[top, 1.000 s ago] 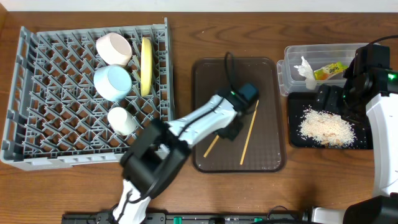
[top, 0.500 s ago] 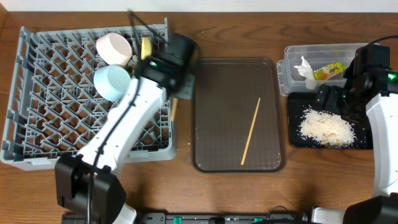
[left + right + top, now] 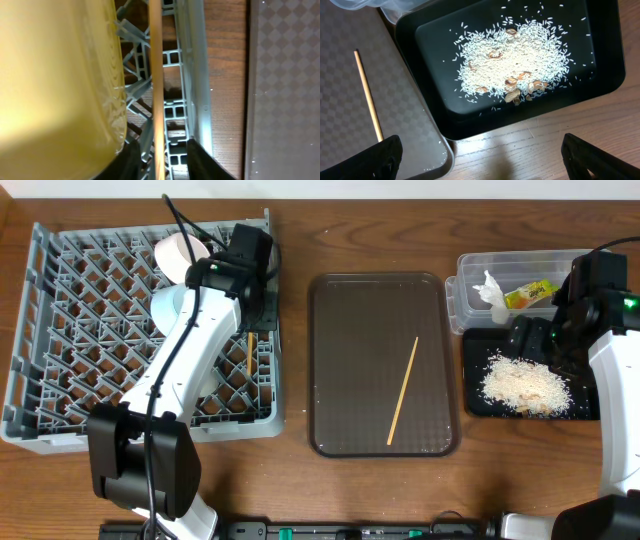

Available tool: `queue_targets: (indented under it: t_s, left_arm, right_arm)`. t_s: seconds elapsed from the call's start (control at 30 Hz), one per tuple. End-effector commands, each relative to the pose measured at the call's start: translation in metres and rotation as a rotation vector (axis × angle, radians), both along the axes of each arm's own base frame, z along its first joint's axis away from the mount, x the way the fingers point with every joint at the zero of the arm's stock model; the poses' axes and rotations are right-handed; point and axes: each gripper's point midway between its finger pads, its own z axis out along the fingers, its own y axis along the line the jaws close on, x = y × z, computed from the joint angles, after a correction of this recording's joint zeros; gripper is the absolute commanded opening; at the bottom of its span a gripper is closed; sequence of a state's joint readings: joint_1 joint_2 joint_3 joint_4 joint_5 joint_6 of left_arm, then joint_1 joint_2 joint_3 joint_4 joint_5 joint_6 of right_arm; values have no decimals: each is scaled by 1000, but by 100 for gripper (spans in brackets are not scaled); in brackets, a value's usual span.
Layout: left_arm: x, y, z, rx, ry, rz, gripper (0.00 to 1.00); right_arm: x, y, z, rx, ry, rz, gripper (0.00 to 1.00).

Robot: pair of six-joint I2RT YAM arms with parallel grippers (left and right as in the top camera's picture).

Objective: Sort waste into correct bins and load items into the dishwasher rack
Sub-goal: 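Carry the chopstick with the left gripper and drop it into the rack, then reach the left gripper back to the tray and grasp the remaining chopstick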

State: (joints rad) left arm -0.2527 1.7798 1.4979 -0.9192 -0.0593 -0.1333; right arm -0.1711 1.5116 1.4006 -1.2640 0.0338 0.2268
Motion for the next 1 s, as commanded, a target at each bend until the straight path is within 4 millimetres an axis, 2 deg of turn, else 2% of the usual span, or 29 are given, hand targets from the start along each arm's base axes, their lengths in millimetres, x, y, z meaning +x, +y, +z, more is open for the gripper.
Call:
queue_targets:
  t_s: [0.0, 0.13, 0.2, 0.4, 0.6, 0.67, 0.77, 0.97]
  left_arm:
    - [-3, 0, -6, 5, 18, 1, 39]
    - [-4, -3, 1, -8, 3, -7, 43]
    - [-7, -16, 8, -56, -6, -34, 44]
    - [-25, -92, 21, -267, 0, -208, 45]
    - [-47, -162, 22, -300, -20, -389, 45]
    - [-56, -184, 17, -300, -20, -444, 46]
    - [-71, -211, 0, -290, 13, -509, 53]
    - [-105, -251, -49, -257, 121, -576, 54]
  right_arm:
    - [0, -2, 1, 0, -2, -3, 99]
    - [0, -2, 1, 0, -2, -3, 99]
    - [0, -2, 1, 0, -3, -3, 99]
    - [0, -2, 1, 0, -3, -3, 99]
    - [0, -2, 1, 0, -3, -3, 99]
    - [0, -2, 1, 0, -3, -3, 99]
    - [0, -2, 1, 0, -1, -3, 99]
    - [0, -2, 1, 0, -1, -2, 99]
